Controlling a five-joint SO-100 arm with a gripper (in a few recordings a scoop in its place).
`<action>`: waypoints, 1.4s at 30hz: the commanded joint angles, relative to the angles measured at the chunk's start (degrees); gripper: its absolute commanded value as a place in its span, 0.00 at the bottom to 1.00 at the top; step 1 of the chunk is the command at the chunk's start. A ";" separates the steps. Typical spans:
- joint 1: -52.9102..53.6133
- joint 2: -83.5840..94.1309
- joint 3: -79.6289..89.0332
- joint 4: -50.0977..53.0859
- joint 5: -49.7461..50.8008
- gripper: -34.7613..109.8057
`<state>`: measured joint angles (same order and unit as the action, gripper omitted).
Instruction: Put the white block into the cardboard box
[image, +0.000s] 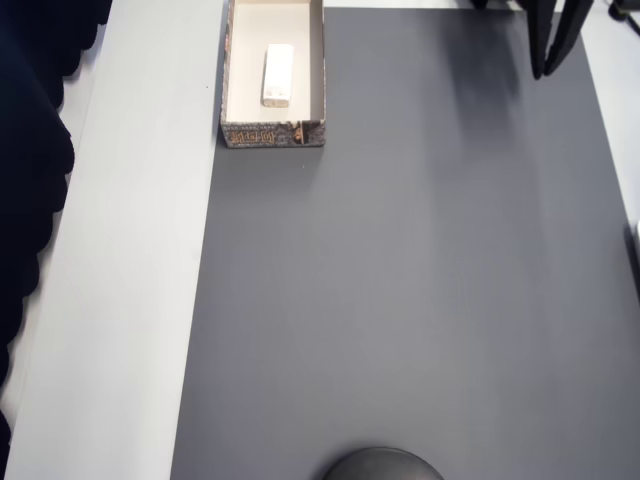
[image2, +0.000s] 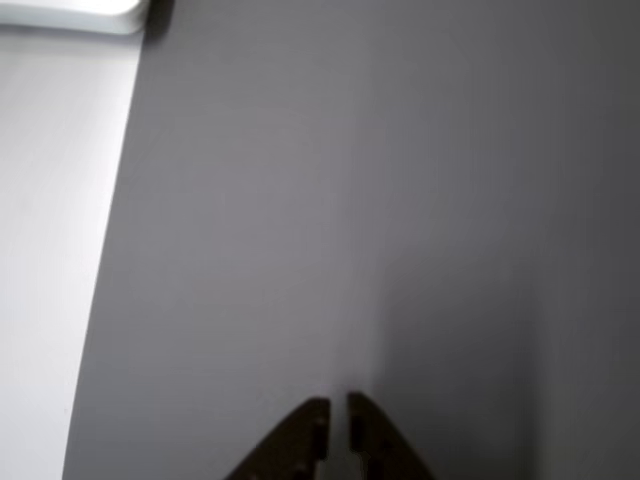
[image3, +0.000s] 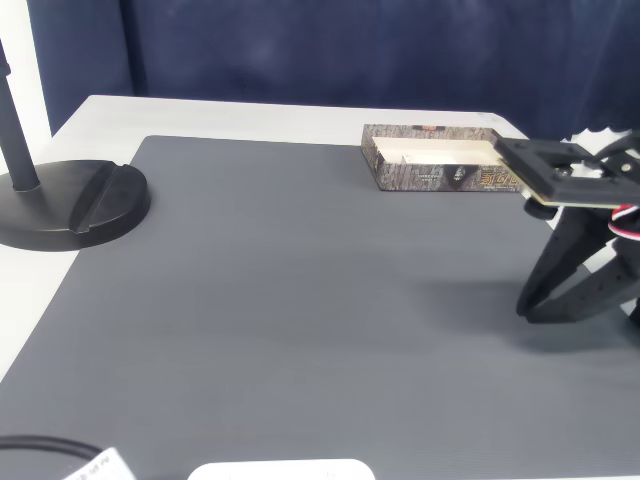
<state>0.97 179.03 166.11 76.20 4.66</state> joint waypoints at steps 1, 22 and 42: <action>-0.70 2.46 0.53 0.53 -1.41 0.23; 2.90 11.25 6.94 1.49 -2.90 0.23; 4.31 11.43 11.07 -0.26 -3.96 0.23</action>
<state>4.39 188.53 175.96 77.26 1.41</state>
